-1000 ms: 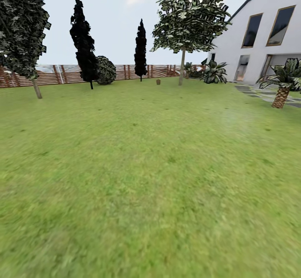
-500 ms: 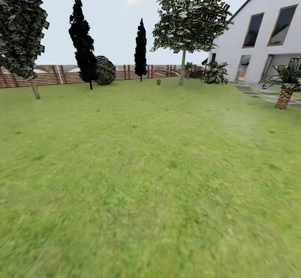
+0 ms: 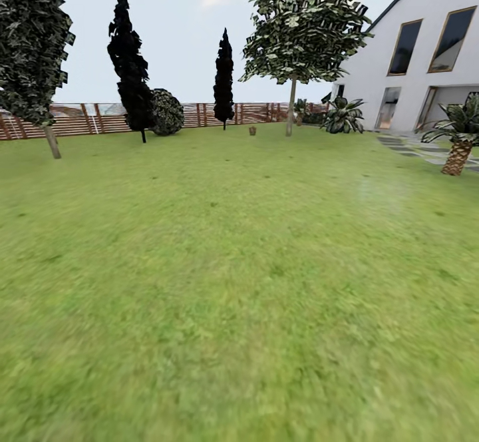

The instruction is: Take the three Easter eggs out of the wicker basket on the lawn in the garden, then place them on the lawn next to a single tree (choose any tree) so that all three eggs are next to the same tree and none are left in the basket.

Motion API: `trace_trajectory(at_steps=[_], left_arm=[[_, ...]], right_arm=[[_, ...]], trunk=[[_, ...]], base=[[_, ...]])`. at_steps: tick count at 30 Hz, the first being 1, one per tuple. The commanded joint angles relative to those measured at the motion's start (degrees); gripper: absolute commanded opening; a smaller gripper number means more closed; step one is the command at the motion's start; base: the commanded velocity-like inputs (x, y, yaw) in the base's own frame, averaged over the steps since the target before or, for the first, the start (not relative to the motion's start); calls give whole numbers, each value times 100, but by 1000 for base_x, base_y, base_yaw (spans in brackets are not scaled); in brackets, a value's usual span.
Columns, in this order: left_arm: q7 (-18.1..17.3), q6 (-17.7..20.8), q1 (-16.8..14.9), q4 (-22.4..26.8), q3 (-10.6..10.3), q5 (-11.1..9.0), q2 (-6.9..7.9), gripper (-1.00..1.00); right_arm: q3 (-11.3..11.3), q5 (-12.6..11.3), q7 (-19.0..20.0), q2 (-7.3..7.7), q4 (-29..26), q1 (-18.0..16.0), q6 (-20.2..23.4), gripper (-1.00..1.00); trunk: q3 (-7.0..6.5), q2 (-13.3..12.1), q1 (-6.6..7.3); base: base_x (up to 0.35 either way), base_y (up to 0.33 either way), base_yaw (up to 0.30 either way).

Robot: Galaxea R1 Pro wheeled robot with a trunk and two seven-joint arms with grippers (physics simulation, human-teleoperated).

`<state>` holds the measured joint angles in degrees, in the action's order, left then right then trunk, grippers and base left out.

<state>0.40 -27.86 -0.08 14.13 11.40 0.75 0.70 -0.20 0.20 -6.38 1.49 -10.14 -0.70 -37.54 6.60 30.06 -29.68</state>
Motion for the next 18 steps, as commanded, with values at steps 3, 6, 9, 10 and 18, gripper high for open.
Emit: trace_trajectory(at_steps=[3,6,9,10,18], left_arm=[[4,47,-1,9,8,12,-7,100],[4,60,-1,10,9,12,-4,100],[4,61,-1,11,11,11,-8,100],[4,61,-1,11,9,11,-8,100],[4,39,-1,11,11,4,-2,100]], right_arm=[[2,5,-13,-2,3,-5,-16,100],[2,6,-13,-6,3,-3,-13,100],[3,10,-13,-8,9,-6,-9,100],[3,10,-13,-8,10,-7,-8,100],[3,15,-13,-9,12,-5,-10,100]], trunk=[[9,8,-6],[9,8,-6],[9,8,-6],[9,8,-6],[9,8,-6]], base=[[342,0,0],[342,0,0],[342,0,0],[342,0,0],[281,11,0]])
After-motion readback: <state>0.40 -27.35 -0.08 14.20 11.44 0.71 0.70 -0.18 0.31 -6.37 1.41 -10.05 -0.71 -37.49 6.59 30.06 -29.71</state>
